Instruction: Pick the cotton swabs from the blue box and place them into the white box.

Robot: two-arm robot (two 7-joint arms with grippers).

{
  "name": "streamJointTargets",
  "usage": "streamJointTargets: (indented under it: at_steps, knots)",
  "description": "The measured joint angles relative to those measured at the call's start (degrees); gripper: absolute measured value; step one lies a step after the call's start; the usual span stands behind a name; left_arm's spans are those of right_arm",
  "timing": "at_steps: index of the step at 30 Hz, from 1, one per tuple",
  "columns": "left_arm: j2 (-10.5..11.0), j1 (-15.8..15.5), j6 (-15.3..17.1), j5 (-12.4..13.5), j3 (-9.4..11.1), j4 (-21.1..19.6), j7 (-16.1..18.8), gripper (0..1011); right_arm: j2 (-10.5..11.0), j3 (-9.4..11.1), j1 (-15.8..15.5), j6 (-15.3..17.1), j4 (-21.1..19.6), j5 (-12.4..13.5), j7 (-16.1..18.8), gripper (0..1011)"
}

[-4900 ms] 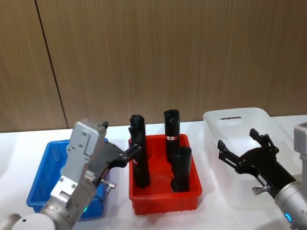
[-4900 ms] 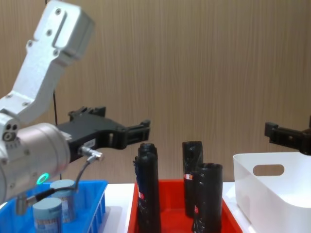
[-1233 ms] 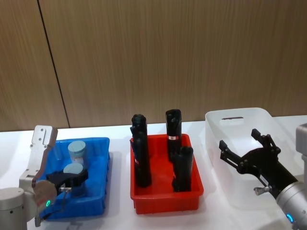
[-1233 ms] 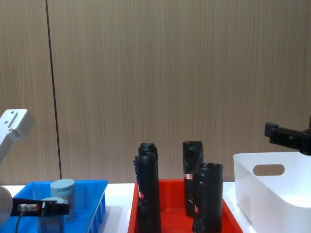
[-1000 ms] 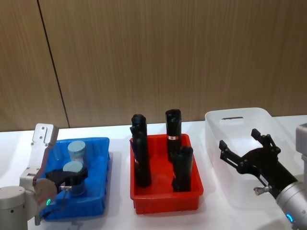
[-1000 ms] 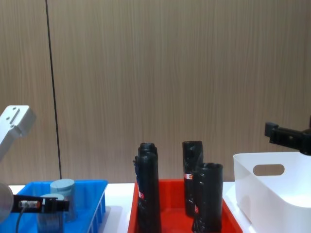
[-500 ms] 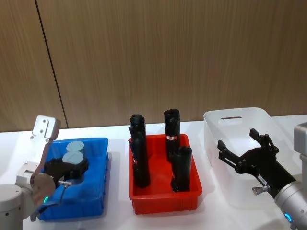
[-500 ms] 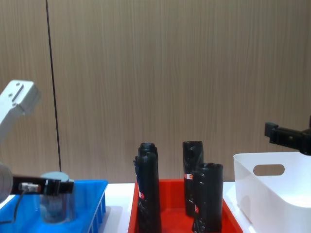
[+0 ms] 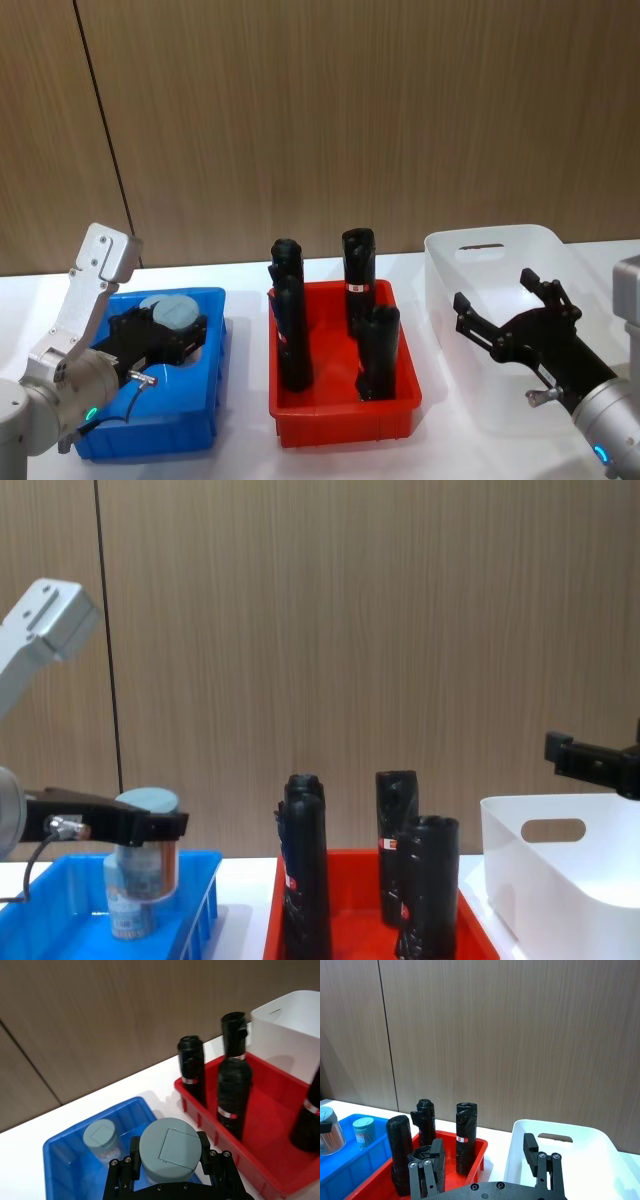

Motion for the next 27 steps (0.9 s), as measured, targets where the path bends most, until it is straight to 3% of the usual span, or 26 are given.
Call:
streamJointTargets:
  at_steps: [11,27]
  knots:
    - [1.8,0.7,-2.6,0.3,-0.2,-3.1,-9.1,671,0.0,0.0,0.0,0.0,0.0,0.0,0.0,1002]
    - [1.8,-1.0,-6.5,-0.3,0.5,-2.3,-23.6,671,0.0,0.0,0.0,0.0,0.0,0.0,0.0,1002]
